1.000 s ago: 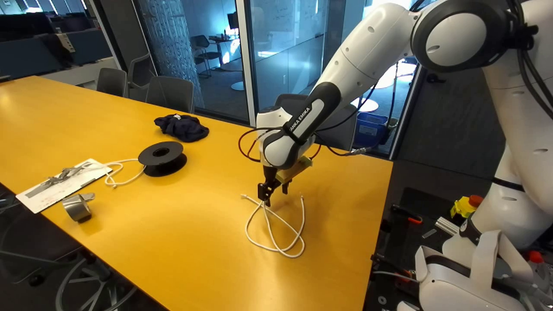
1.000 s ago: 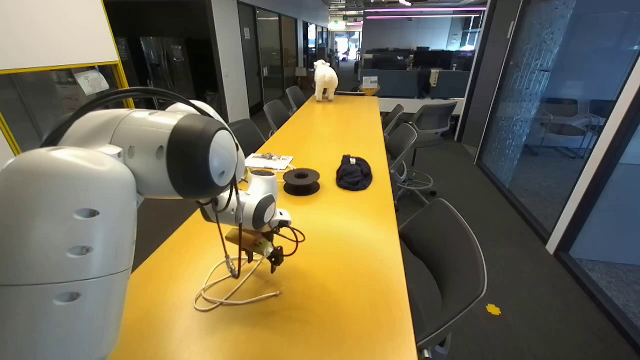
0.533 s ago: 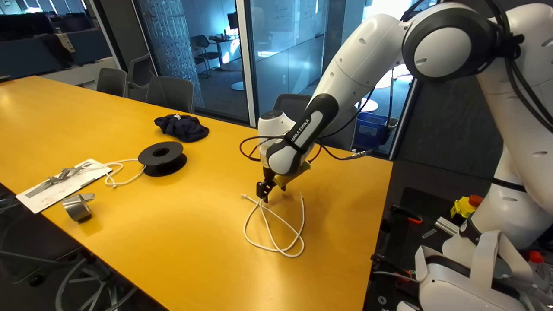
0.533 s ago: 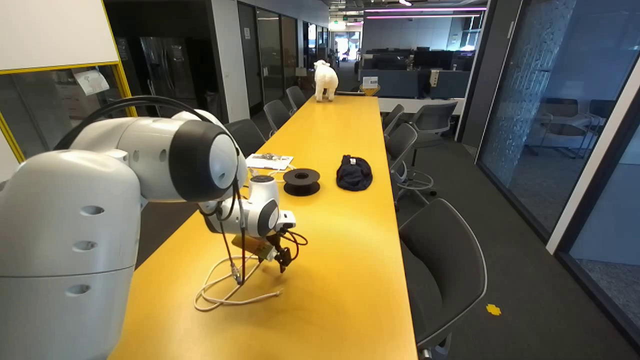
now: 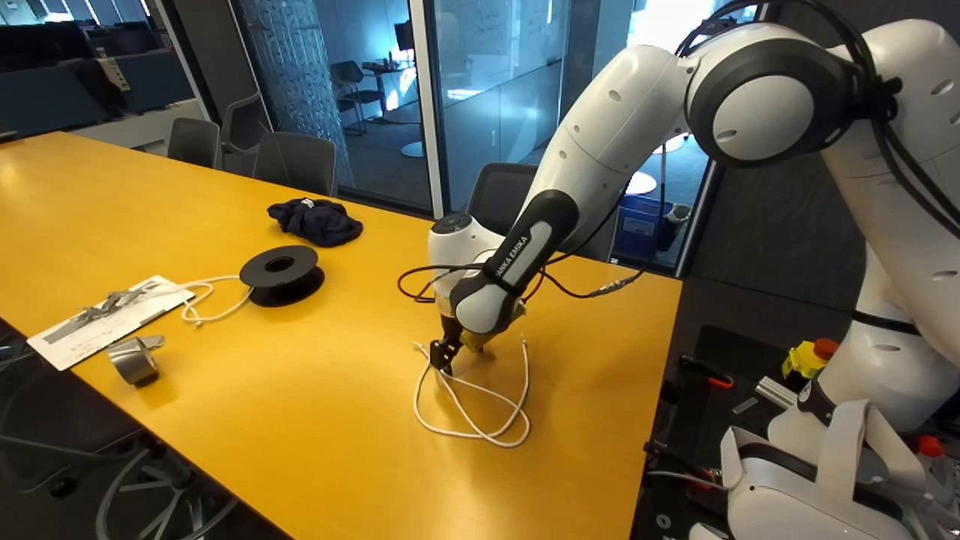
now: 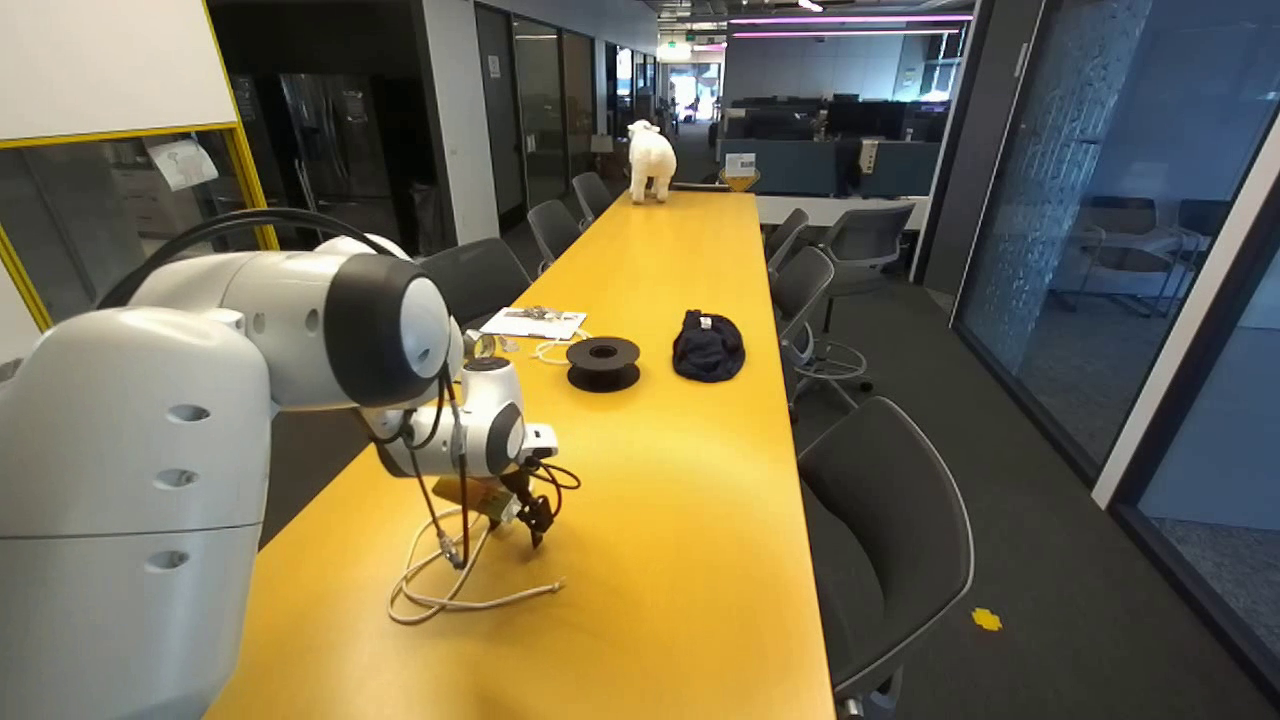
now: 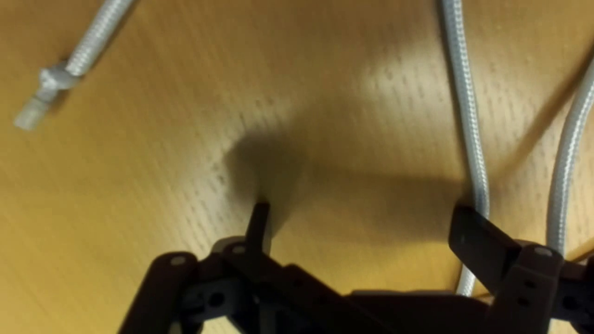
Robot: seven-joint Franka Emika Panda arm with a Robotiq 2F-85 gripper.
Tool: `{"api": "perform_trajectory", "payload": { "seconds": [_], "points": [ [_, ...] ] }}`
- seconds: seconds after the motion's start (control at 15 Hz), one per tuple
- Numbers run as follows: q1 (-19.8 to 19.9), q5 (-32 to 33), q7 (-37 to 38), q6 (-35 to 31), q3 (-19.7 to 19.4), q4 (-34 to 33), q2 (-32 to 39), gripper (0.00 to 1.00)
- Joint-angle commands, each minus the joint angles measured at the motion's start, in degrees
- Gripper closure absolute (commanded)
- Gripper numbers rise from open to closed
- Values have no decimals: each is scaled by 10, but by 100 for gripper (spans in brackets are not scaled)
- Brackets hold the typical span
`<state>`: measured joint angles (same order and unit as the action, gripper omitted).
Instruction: Straighten out the rope
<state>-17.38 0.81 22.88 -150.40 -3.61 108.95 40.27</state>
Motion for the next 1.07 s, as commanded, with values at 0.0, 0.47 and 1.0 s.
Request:
{"api": "perform_trajectory", "payload": {
  "seconds": [0.0, 0.47, 1.0],
  "points": [
    [-42, 31, 36, -7, -15, -14, 2, 0],
    [-95, 87, 70, -9, -39, -24, -3, 0],
    [-113, 101, 73, -7, -25, -25, -4, 0]
  ]
}}
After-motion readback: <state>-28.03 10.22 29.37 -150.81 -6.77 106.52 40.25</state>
